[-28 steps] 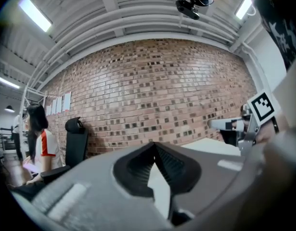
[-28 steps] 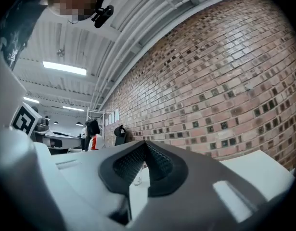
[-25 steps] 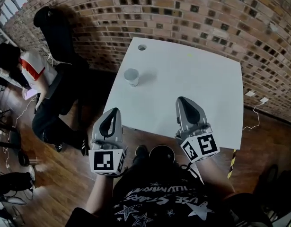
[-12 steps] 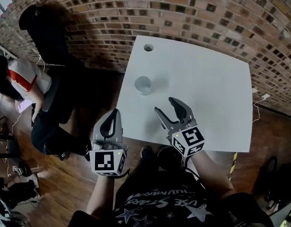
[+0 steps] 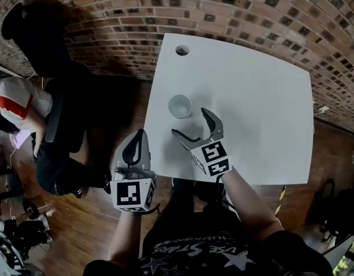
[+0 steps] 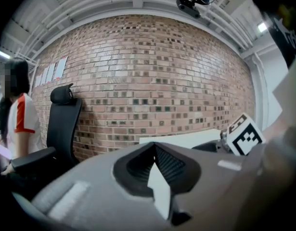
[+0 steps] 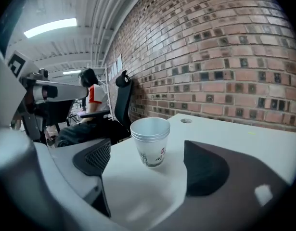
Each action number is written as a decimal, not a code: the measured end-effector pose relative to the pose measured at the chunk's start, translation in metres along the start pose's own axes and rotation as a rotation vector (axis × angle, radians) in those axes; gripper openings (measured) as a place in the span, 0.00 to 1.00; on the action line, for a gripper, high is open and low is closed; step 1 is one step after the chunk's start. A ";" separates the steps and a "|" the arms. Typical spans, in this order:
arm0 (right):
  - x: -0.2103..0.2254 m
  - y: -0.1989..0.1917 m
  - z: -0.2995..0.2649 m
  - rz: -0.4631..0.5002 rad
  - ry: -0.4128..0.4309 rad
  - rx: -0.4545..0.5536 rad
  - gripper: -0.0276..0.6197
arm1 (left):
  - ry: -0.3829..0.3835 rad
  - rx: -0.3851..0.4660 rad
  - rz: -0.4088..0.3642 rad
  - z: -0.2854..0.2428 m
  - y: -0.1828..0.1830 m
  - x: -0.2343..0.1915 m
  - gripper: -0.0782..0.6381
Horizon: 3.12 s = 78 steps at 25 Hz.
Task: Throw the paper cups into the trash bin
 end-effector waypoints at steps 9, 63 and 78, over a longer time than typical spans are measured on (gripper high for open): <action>-0.001 0.000 -0.052 0.033 -0.049 -0.006 0.77 | -0.009 -0.043 0.022 -0.012 -0.013 -0.019 0.12; 0.012 0.068 0.167 0.055 -0.139 0.290 0.57 | -0.194 0.045 -0.091 0.024 0.019 0.102 0.12; 0.002 -0.006 0.373 0.039 -0.080 0.337 0.57 | -0.176 0.081 -0.118 0.146 0.011 0.283 0.12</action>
Point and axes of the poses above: the fingertips, and each gripper's own axes: z backward along the fingers, x to its right, y out of its top, the point moved 1 cm from there along z, backward along the fingers
